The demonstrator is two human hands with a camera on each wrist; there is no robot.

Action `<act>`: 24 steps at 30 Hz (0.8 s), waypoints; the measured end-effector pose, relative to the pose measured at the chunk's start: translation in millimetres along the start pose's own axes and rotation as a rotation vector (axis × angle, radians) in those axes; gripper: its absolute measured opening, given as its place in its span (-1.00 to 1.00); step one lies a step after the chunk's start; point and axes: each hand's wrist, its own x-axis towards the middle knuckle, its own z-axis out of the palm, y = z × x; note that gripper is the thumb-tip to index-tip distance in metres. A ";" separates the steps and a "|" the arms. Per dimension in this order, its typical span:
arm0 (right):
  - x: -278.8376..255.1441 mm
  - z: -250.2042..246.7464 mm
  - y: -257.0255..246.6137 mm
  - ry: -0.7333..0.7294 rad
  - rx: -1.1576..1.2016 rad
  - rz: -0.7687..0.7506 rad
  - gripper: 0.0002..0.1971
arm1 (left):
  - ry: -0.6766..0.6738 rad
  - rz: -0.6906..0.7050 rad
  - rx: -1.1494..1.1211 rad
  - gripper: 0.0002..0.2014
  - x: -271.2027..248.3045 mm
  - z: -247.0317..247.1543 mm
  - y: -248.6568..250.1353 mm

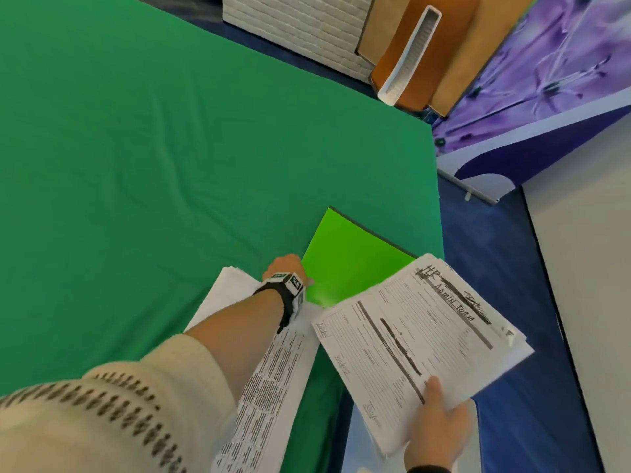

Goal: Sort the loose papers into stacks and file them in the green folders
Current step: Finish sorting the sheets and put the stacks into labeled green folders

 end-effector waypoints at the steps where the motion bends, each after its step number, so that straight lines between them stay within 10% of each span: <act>1: -1.0 -1.2 -0.3 0.003 0.006 0.001 -0.86 | 0.065 0.017 0.005 -0.51 -0.6 -7.7 1.0; 7: -3.0 -16.8 2.7 0.005 0.048 0.007 -0.80 | 0.312 0.100 -0.405 -0.69 -15.7 -72.5 -7.6; 11: -15.7 -25.5 3.7 0.002 0.116 0.010 -0.70 | 0.253 0.152 -1.175 -0.73 -65.9 -108.9 -50.2; 14: -31.3 -28.3 2.8 -0.010 0.191 -0.004 -0.69 | 0.175 0.135 -1.347 -0.57 -120.2 -105.8 -97.2; 20: -70.1 -17.6 19.6 -0.102 0.259 -0.032 -0.64 | 0.138 -0.232 -1.142 -0.62 -184.6 -26.6 -203.4; 24: -95.7 -14.4 35.9 -0.189 0.274 -0.039 -0.65 | 0.177 -0.456 -0.252 -0.20 -219.9 -9.8 -226.0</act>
